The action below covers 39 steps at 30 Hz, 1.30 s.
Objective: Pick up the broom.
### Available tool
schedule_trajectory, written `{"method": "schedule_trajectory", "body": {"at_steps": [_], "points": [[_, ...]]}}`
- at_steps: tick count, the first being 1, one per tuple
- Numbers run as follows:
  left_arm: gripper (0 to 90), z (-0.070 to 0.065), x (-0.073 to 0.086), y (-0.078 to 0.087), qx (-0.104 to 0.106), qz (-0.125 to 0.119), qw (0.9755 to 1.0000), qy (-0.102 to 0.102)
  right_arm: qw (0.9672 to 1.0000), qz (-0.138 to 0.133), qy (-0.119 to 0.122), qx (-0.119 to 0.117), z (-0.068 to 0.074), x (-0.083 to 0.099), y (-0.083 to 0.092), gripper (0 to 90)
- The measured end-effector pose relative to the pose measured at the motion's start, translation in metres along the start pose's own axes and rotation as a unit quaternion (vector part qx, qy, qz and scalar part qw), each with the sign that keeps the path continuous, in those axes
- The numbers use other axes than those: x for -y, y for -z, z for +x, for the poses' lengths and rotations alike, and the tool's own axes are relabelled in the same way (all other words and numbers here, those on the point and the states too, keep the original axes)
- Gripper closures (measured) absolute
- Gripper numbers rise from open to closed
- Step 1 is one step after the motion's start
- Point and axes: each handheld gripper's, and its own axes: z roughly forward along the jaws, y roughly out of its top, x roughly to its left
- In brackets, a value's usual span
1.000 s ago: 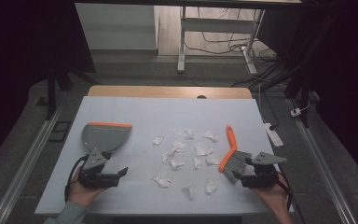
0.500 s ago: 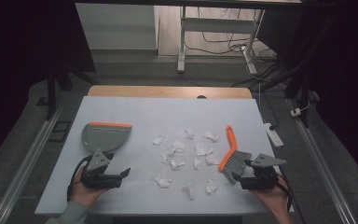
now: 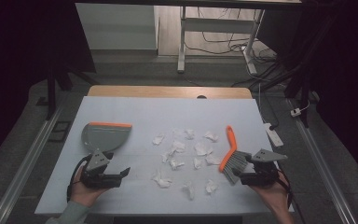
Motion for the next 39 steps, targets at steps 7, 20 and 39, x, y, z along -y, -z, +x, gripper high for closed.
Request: {"method": "schedule_trajectory", "body": {"at_steps": [7, 20, 39], "points": [[16.8, 0.001, 0.0, -0.001, 0.001, 0.0, 1.0, 0.0, 0.9997, -0.016, -0.001, 0.017, 0.0, -0.015, -0.001, 24.4], [17.3, 0.001, 0.0, 0.0, -0.003, -0.004, 1.0, -0.001, 0.997, 0.061, -0.031, 0.035, -0.012, -0.053, -0.019, 25.7], [17.2, -0.001, 0.0, 0.0, 0.009, -0.006, 0.9999, 0.001, 0.9719, 0.192, -0.125, 0.053, -0.054, -0.086, -0.082, 27.9]]}}
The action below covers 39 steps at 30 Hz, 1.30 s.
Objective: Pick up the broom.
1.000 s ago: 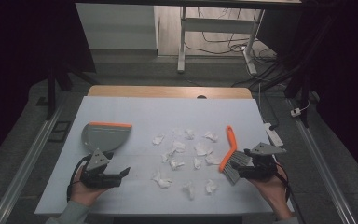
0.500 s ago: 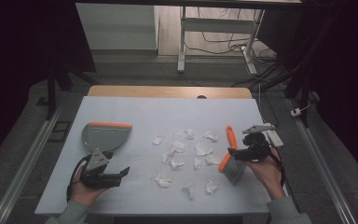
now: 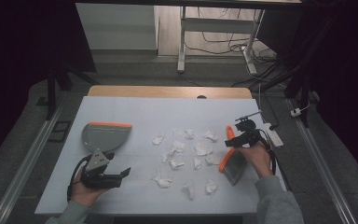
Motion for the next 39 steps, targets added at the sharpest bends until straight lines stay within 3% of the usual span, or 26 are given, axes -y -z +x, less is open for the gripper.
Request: {"method": "schedule_trajectory", "body": {"at_steps": [15, 27, 34, 39], "points": [[17.1, -0.004, -0.002, 0.002, 0.007, -0.008, 0.9999, -0.004, 0.9976, 0.057, -0.021, 0.034, -0.008, -0.004, -0.02, 34.7], [17.2, -0.006, -0.001, 0.002, 0.011, -0.006, 0.9999, -0.011, 0.9943, 0.087, -0.03, 0.054, -0.001, -0.007, -0.033, 44.8], [17.2, -0.008, -0.002, 0.002, 0.015, -0.004, 0.9998, -0.015, 0.9922, 0.098, -0.046, 0.063, 0.003, -0.009, -0.032, 60.4], [17.2, -0.007, -0.001, 0.002, 0.015, -0.005, 0.9998, -0.014, 0.9902, 0.1, -0.063, 0.075, 0.007, -0.01, -0.032, 65.4]]}}
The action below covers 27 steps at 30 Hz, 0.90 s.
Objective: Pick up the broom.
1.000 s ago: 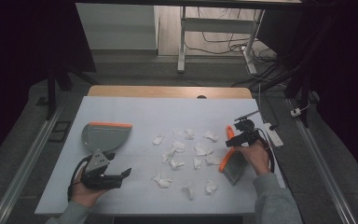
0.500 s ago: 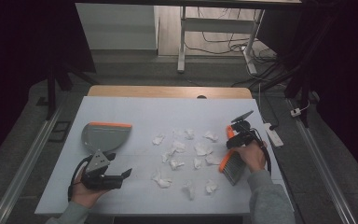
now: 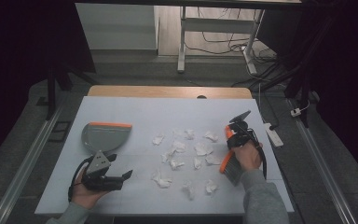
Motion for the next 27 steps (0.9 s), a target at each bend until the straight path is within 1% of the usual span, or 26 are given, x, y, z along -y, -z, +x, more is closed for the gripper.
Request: {"method": "schedule_trajectory", "body": {"at_steps": [2, 3, 4, 5, 7, 10, 12, 13, 15, 16, 17, 20, 21, 22, 23, 24, 25, 26, 27], "points": [[17.2, 0.0, 0.0, 0.0, 0.001, 0.001, 1.0, -0.002, 1.0, -0.002, -0.009, -0.002, 0.001, 0.0, 0.0, 69.5], [17.2, -0.001, 0.0, 0.0, 0.001, 0.001, 1.0, -0.003, 0.9999, -0.002, -0.012, 0.0, 0.002, 0.0, 0.0, 69.9], [17.2, -0.001, 0.0, 0.0, 0.002, 0.001, 1.0, -0.004, 0.9999, -0.002, -0.012, 0.0, 0.002, 0.0, 0.0, 69.9], [17.3, -0.001, 0.0, 0.0, 0.001, 0.001, 1.0, -0.003, 0.9999, -0.005, -0.011, 0.008, 0.004, 0.001, 0.0, 70.2], [17.3, 0.0, 0.0, 0.001, 0.001, 0.0, 1.0, -0.003, 0.9999, -0.007, -0.012, 0.008, 0.005, 0.001, 0.0, 70.4], [17.3, 0.0, 0.0, 0.001, 0.0, 0.0, 1.0, -0.001, 0.9998, -0.01, -0.015, 0.001, 0.002, 0.002, 0.0, 70.7], [17.3, 0.0, 0.0, 0.001, 0.001, 0.0, 1.0, 0.0, 0.9998, -0.015, -0.009, 0.0, 0.002, 0.003, 0.001, 70.8], [17.3, 0.0, 0.0, 0.001, 0.001, 0.0, 1.0, 0.0, 0.9997, -0.021, -0.007, -0.004, 0.002, 0.004, 0.0, 70.8], [17.3, 0.001, 0.0, 0.001, 0.0, -0.001, 1.0, 0.0, 0.9997, -0.022, 0.009, -0.012, 0.0, 0.005, 0.001, 70.9], [17.3, 0.001, 0.0, 0.002, 0.0, -0.002, 1.0, 0.001, 0.9995, -0.024, 0.012, -0.017, 0.0, 0.006, 0.002, 70.9], [17.4, 0.001, 0.0, 0.002, 0.0, -0.002, 1.0, 0.001, 0.9992, -0.028, 0.021, -0.022, -0.002, 0.007, 0.004, 70.9], [17.5, 0.002, 0.0, 0.001, -0.001, -0.003, 1.0, 0.003, 0.998, -0.045, 0.026, -0.036, -0.008, 0.011, 0.011, 71.1], [17.5, 0.003, 0.0, 0.001, -0.001, -0.003, 1.0, 0.003, 0.9976, -0.053, 0.024, -0.038, -0.01, 0.012, 0.014, 71.1], [17.5, 0.003, 0.0, 0.001, -0.001, -0.003, 1.0, 0.003, 0.997, -0.062, 0.028, -0.038, -0.012, 0.014, 0.018, 71.1], [17.5, 0.002, 0.0, 0.002, -0.001, -0.003, 1.0, 0.003, 0.9965, -0.064, 0.028, -0.047, -0.014, 0.015, 0.021, 71.1], [17.5, 0.002, 0.0, 0.002, -0.001, -0.003, 1.0, 0.003, 0.9958, -0.072, 0.026, -0.05, -0.016, 0.016, 0.025, 71.2], [17.5, 0.002, 0.0, 0.002, -0.001, -0.003, 1.0, 0.002, 0.9952, -0.077, 0.029, -0.053, -0.018, 0.017, 0.028, 71.2], [17.5, 0.002, 0.0, 0.002, -0.001, -0.004, 1.0, 0.002, 0.9944, -0.08, 0.031, -0.061, -0.02, 0.018, 0.031, 71.2], [17.5, 0.002, 0.0, 0.002, -0.001, -0.004, 1.0, 0.002, 0.9935, -0.088, 0.031, -0.065, -0.021, 0.019, 0.034, 71.1]]}}
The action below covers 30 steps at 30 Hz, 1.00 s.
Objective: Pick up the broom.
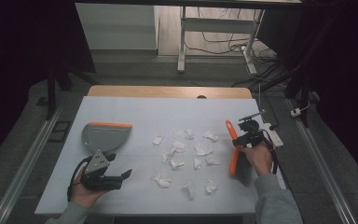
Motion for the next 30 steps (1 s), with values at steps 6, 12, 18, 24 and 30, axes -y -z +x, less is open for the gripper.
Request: {"method": "schedule_trajectory", "body": {"at_steps": [6, 12, 18, 24, 30], "points": [[17.5, 0.0, 0.0, -0.001, 0.0, 0.002, 1.0, 0.0, 0.9987, -0.039, 0.002, -0.033, -0.006, 0.003, 0.02, 71.2], [17.5, 0.0, 0.0, -0.002, -0.002, 0.001, 1.0, 0.001, 0.993, -0.091, -0.006, -0.075, -0.01, 0.006, 0.038, 71.2], [17.5, 0.0, -0.001, -0.003, 0.0, 0.001, 1.0, -0.001, 0.9855, -0.133, -0.014, -0.104, -0.014, 0.012, 0.049, 71.1], [17.5, -0.002, -0.003, -0.006, 0.001, 0.002, 1.0, -0.004, 0.9758, -0.174, -0.014, -0.132, -0.014, 0.016, 0.061, 71.1], [17.5, -0.004, -0.006, -0.009, 0.002, 0.001, 1.0, -0.007, 0.9649, -0.208, -0.011, -0.16, -0.009, 0.016, 0.069, 71.1]]}}
